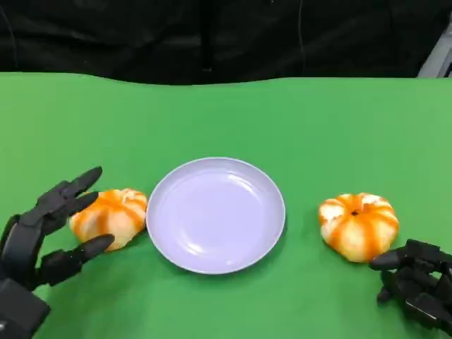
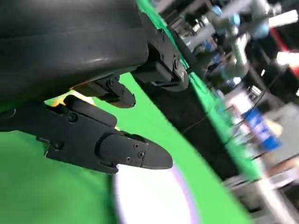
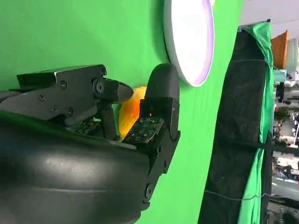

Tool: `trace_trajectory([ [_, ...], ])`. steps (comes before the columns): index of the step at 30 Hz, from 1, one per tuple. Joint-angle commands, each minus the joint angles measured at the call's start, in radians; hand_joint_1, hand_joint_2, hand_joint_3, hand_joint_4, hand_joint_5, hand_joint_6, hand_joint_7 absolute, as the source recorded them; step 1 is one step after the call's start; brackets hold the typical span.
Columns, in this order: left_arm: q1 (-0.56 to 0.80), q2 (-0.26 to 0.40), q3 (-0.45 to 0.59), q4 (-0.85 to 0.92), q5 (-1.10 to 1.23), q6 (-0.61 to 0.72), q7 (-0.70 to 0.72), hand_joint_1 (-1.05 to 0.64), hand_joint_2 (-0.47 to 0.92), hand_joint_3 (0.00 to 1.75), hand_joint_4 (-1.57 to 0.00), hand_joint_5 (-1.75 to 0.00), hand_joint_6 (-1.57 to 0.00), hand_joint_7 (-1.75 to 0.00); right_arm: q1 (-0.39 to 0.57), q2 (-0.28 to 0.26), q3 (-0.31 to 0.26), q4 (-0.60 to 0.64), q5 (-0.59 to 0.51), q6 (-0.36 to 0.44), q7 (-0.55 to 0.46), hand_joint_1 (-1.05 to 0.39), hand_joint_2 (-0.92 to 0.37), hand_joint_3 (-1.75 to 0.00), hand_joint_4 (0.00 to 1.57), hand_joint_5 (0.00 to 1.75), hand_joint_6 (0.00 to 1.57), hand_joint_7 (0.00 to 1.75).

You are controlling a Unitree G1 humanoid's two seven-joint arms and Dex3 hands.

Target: Grasp the bread from the table and place it into the plate.

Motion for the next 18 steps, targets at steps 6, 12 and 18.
trace_trajectory([
  [6, -0.045, 0.124, -0.198, -0.063, 0.389, 0.182, 0.427, -0.69, 0.92, 0.17, -0.63, -0.02, -0.57, -0.01, -0.010, -0.013, -0.009, 0.007, 0.003, 0.002, 0.000, 0.07, -0.92, -0.41, 0.72, 1.44, 0.88, 0.82],
  [12, -0.066, 0.149, -0.284, -0.057, 0.431, 0.239, 0.529, -0.74, 0.92, 0.16, -0.63, -0.01, -0.54, 0.00, -0.009, -0.013, -0.008, 0.008, -0.002, -0.005, -0.004, 0.07, -0.92, -0.41, 0.72, 1.44, 0.88, 0.82],
  [18, -0.095, 0.168, -0.362, -0.084, 0.477, 0.367, 0.532, -0.87, 0.92, 0.15, -0.56, -0.01, -0.49, 0.00, -0.006, -0.013, -0.005, 0.000, -0.005, 0.003, -0.011, 0.08, -0.92, -0.41, 0.72, 1.43, 0.88, 0.82],
])
